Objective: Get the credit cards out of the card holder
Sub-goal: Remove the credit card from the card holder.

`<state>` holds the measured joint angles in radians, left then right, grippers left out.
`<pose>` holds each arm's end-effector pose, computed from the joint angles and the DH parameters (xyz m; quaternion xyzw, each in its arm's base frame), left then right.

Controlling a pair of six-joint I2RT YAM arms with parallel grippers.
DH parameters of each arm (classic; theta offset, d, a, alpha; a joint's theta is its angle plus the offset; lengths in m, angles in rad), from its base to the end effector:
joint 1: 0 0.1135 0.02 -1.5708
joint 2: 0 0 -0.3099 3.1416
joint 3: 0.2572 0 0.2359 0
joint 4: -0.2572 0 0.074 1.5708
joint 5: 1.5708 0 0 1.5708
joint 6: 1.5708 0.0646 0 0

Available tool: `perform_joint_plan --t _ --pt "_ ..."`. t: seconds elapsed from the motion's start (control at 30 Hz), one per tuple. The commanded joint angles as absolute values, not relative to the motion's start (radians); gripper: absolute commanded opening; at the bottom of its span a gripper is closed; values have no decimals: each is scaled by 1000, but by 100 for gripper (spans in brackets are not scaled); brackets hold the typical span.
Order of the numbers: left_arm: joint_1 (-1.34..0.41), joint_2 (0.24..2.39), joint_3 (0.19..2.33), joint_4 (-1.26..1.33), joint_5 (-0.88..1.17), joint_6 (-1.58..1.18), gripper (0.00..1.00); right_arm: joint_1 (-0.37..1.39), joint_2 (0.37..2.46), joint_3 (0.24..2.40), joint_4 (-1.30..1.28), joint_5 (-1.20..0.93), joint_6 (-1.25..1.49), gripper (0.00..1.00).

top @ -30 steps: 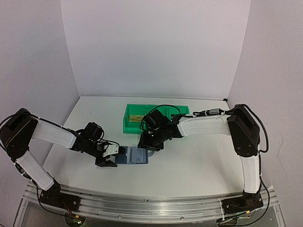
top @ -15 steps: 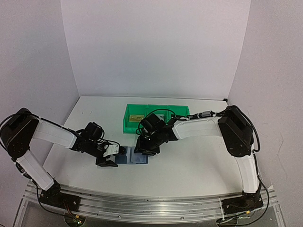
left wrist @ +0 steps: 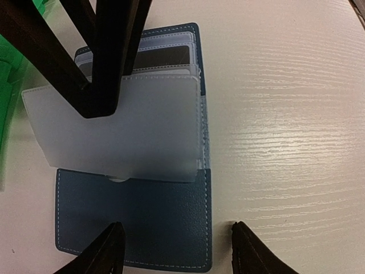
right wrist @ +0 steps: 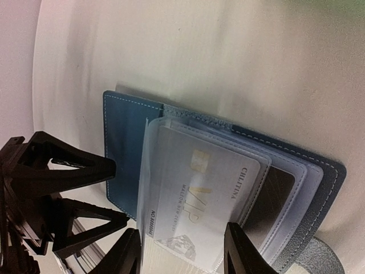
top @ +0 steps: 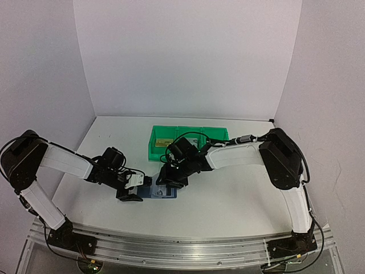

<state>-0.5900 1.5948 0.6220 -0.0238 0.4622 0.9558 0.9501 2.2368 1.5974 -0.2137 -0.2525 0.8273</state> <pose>0.2142 -0.1781 0.1579 0.6983 0.6230 -0.1659 0.3110 0.2894 0.4325 0.1663 -0.1011 0.9244 0.3448 0.1281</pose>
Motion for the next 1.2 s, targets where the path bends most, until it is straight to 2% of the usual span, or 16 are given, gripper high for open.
perform_joint_plan --t 0.0,0.23,0.47,0.63,1.0,1.17 --pt "-589 1615 637 -22 462 979 64 956 2257 1634 -177 -295 845 46" --pt "-589 1609 626 -5 460 972 66 957 2247 1667 -141 -329 860 37" --pt "-589 1603 625 -5 449 970 66 957 2270 1687 -130 -359 868 36" --pt "-561 1552 639 21 441 930 67 956 2322 1747 -104 -405 875 40" --pt "-461 1322 656 -269 629 1004 70 962 2431 1847 -94 -409 895 40" --pt "-460 1285 712 -292 749 821 67 962 2444 1881 -91 -392 897 40"
